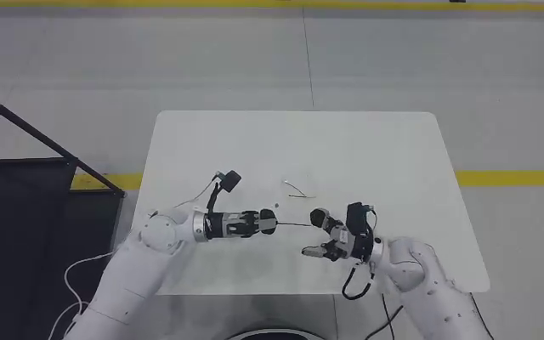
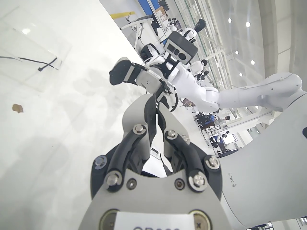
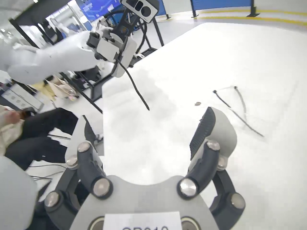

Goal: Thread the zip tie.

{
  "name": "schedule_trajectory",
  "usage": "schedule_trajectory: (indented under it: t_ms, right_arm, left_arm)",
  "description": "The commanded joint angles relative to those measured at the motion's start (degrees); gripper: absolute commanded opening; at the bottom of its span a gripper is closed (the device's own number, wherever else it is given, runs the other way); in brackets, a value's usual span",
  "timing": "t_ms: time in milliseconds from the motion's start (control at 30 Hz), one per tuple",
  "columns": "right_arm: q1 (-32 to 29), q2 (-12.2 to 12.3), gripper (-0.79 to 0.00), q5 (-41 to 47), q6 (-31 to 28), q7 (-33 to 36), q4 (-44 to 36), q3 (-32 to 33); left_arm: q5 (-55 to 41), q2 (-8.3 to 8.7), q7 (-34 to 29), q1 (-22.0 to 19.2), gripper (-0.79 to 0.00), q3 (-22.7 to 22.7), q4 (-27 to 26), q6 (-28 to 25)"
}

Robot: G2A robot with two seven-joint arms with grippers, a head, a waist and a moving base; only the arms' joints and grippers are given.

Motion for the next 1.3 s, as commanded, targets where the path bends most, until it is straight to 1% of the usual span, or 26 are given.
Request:
schedule_trajectory:
  t_ms: [0, 33, 400, 633, 667, 700, 733, 767, 800, 867, 900, 1000, 1033, 1133, 1267]
  right_arm:
    - [3.60, 0.94, 0.000, 16.81, 0.00, 10.56, 2.20, -3.05]
    - [4.68, 1.28, 0.000, 20.87, 0.00, 13.61, 3.17, -3.52]
    - [4.68, 1.28, 0.000, 20.87, 0.00, 13.61, 3.17, -3.52]
    - [4.40, 1.22, 0.000, 20.91, 2.28, 13.40, 2.13, -4.45]
    - [4.55, 1.23, -0.108, 21.20, 2.45, 13.60, 2.17, -4.59]
    - [4.67, 1.23, -0.135, 21.49, 2.74, 13.76, 2.26, -4.71]
    - [4.74, 1.23, -0.142, 21.80, 2.86, 13.86, 2.31, -4.83]
    - [4.82, 1.24, -0.172, 22.14, 2.95, 13.90, 2.39, -4.88]
    - [4.86, 1.26, -0.243, 22.53, 3.02, 13.89, 2.51, -4.89]
    - [4.95, 1.32, -0.286, 23.36, 2.97, 14.05, 2.76, -4.85]
    - [4.98, 1.36, -0.382, 23.67, 2.95, 14.20, 2.88, -4.85]
    - [5.15, 1.44, -0.440, 24.85, 2.71, 14.85, 3.09, -5.05]
    - [5.24, 1.47, -0.474, 25.12, 2.72, 15.09, 3.19, -5.09]
    - [5.45, 1.54, -0.520, 25.69, 2.77, 15.57, 3.30, -5.23]
    - [5.66, 1.61, -0.560, 26.16, 2.90, 15.94, 3.43, -5.36]
  left_arm:
    - [-0.19, 0.11, -0.01, 0.07, -0.785, -0.10, -0.05, -0.11]
    - [-0.19, 0.16, -0.01, 0.11, -0.785, -0.11, -0.07, -0.17]
    - [-0.12, 0.24, 0.18, 0.16, -0.785, -0.17, -0.04, 0.09]
    - [2.43, 0.41, 3.90, 1.49, -0.785, -0.40, -2.15, 1.40]
    - [2.57, 0.45, 4.18, 1.60, -0.785, -0.42, -2.29, 1.47]
    - [2.69, 0.48, 4.32, 1.67, -0.785, -0.41, -2.36, 1.49]
    - [2.88, 0.52, 4.38, 1.70, -0.785, -0.40, -2.39, 1.59]
    - [2.94, 0.55, 4.47, 1.72, -0.785, -0.38, -2.42, 1.63]
    - [3.08, 0.59, 4.55, 1.72, -0.785, -0.37, -2.41, 1.67]
    - [3.49, 0.65, 4.87, 1.70, -0.785, -0.36, -2.38, 1.75]
    - [3.58, 0.67, 5.00, 1.72, -0.785, -0.31, -2.39, 1.74]
    - [3.95, 0.74, 5.28, 1.70, -0.785, -0.21, -2.40, 1.74]
    - [4.01, 0.77, 5.40, 1.70, -0.785, -0.19, -2.38, 1.81]
    - [4.09, 0.84, 5.60, 1.69, -0.785, -0.07, -2.43, 1.85]
    - [4.24, 0.92, 5.77, 1.62, -0.785, 0.20, -2.40, 1.82]
